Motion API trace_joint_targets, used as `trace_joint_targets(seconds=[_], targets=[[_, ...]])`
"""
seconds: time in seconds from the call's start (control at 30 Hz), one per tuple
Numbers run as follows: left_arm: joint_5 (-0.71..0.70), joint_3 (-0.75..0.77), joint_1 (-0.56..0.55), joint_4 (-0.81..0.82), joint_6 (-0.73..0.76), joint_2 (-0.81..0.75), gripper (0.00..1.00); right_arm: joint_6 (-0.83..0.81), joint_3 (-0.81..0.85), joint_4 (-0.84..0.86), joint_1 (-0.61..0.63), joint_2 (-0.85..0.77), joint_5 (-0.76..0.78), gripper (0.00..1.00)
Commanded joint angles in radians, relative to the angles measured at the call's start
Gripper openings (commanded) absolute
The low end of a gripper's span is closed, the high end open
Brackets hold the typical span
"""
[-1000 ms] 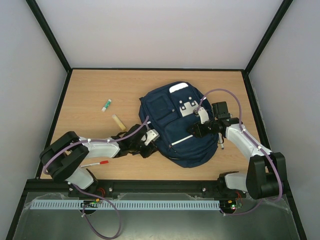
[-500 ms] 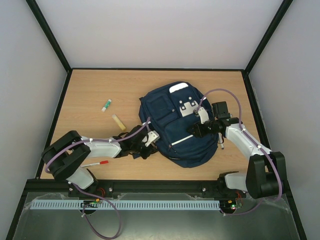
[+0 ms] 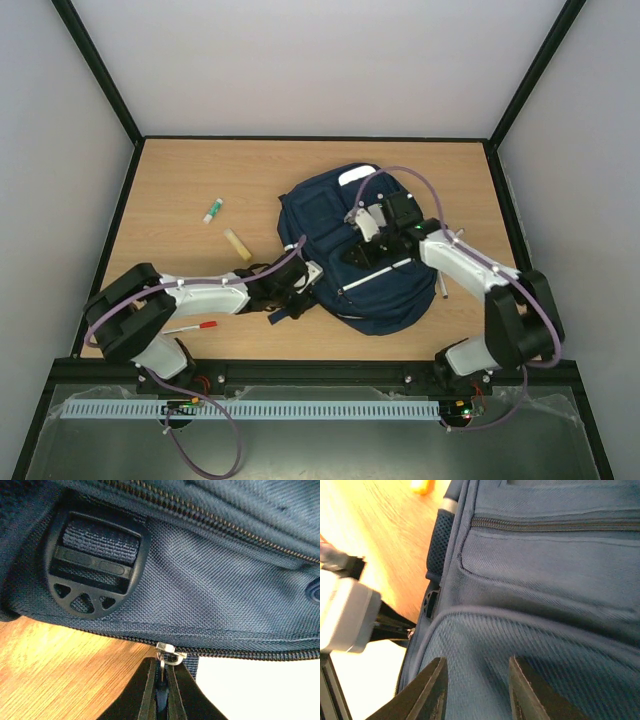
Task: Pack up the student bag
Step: Zip the student bag at the center of the board.
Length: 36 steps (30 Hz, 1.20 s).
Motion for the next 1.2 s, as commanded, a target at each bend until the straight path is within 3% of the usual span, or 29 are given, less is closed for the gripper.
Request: trace_joint_targets(seconds=[0.0, 0.2, 0.37, 0.63, 1.17], targets=[[-0.088, 0.064, -0.007, -0.134, -0.042, -0.051, 0.02, 0.026, 0.073, -0.004, 0.066, 0.156, 0.020, 0.32], [-0.047, 0.163, -0.009, -0.261, -0.054, -0.054, 0.02, 0.070, 0.142, -0.003, 0.075, 0.305, 0.019, 0.30], [-0.008, 0.146, -0.024, -0.254, -0.067, -0.055, 0.02, 0.076, 0.144, -0.005, 0.075, 0.350, 0.015, 0.29], [0.006, 0.118, -0.140, -0.205, -0.118, 0.033, 0.02, 0.067, 0.120, 0.004, 0.075, 0.339, 0.039, 0.29], [-0.004, 0.287, -0.328, -0.144, -0.171, 0.198, 0.03, 0.045, 0.075, 0.008, 0.075, 0.337, 0.037, 0.29]])
